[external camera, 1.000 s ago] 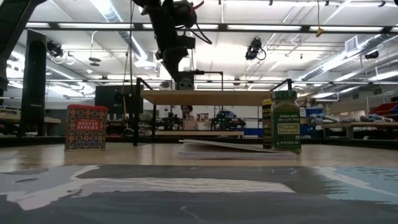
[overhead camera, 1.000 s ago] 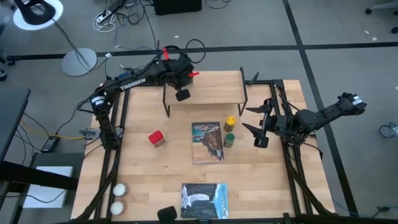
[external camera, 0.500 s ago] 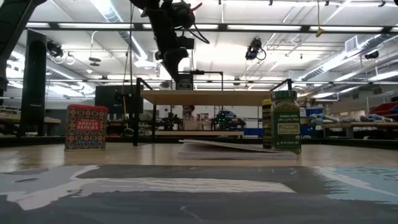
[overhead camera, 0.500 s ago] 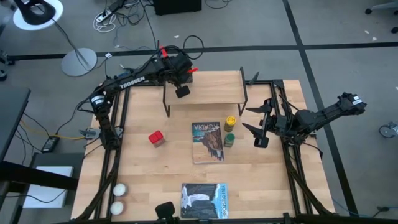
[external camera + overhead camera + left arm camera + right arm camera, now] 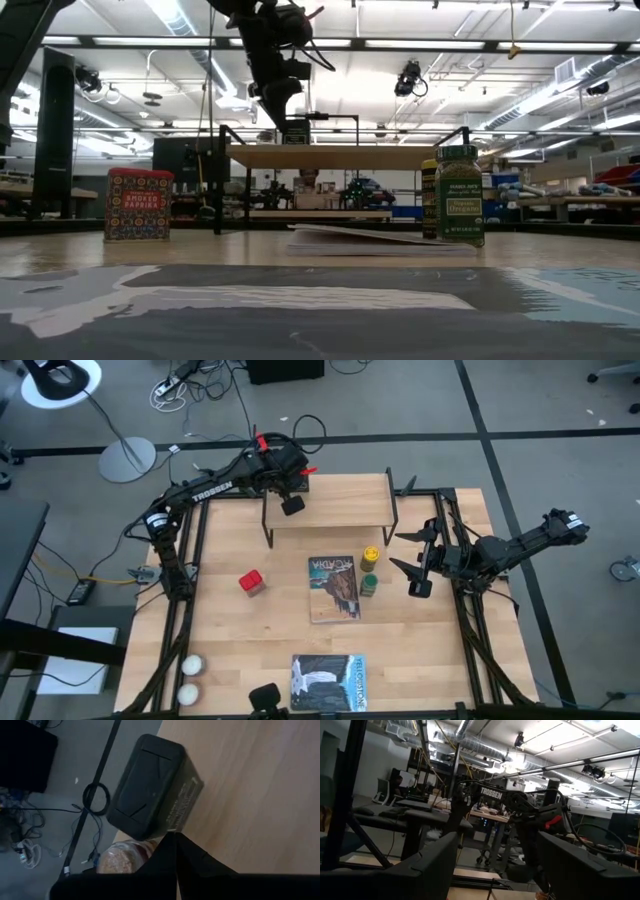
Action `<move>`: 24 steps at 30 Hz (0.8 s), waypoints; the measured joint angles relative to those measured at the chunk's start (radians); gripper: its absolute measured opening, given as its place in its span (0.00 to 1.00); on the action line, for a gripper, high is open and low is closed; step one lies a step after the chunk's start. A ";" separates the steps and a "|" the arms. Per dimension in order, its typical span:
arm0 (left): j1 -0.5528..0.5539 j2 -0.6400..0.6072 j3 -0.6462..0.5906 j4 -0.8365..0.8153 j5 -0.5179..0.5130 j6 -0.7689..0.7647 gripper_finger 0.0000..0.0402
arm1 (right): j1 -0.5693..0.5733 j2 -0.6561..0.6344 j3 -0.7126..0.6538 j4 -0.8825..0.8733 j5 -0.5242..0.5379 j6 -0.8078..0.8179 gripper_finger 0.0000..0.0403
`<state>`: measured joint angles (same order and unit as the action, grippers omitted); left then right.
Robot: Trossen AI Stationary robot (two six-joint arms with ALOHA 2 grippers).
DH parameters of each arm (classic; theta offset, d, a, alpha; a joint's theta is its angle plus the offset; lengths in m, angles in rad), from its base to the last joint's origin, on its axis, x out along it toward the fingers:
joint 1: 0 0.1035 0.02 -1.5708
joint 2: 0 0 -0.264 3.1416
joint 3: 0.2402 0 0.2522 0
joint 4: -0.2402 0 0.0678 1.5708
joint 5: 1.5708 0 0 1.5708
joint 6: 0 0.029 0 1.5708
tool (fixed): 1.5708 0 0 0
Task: Shelf spices
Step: Put the red seasoning can on the shelf
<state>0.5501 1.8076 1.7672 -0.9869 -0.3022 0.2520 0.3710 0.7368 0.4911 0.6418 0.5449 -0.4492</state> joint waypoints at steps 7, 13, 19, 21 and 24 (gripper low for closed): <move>-0.057 0.000 0.000 -0.038 0.004 -0.030 0.01 | 0.000 0.000 0.000 0.000 0.001 0.000 0.67; -0.134 -0.022 0.000 -0.065 0.004 -0.098 0.01 | 0.000 0.000 0.000 -0.002 0.005 0.000 0.67; -0.249 -0.078 0.000 -0.109 0.006 -0.197 0.01 | 0.000 0.000 0.000 -0.003 0.005 0.000 0.67; -0.298 -0.098 0.000 -0.161 -0.002 -0.248 0.01 | 0.000 0.000 0.000 -0.003 0.005 0.000 0.67; -0.380 -0.112 0.001 -0.264 -0.071 -0.344 0.01 | 0.000 0.000 0.000 -0.003 0.005 0.000 0.67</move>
<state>0.1699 1.6959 1.7678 -1.2511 -0.3730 -0.0921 0.3710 0.7368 0.4911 0.6384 0.5499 -0.4494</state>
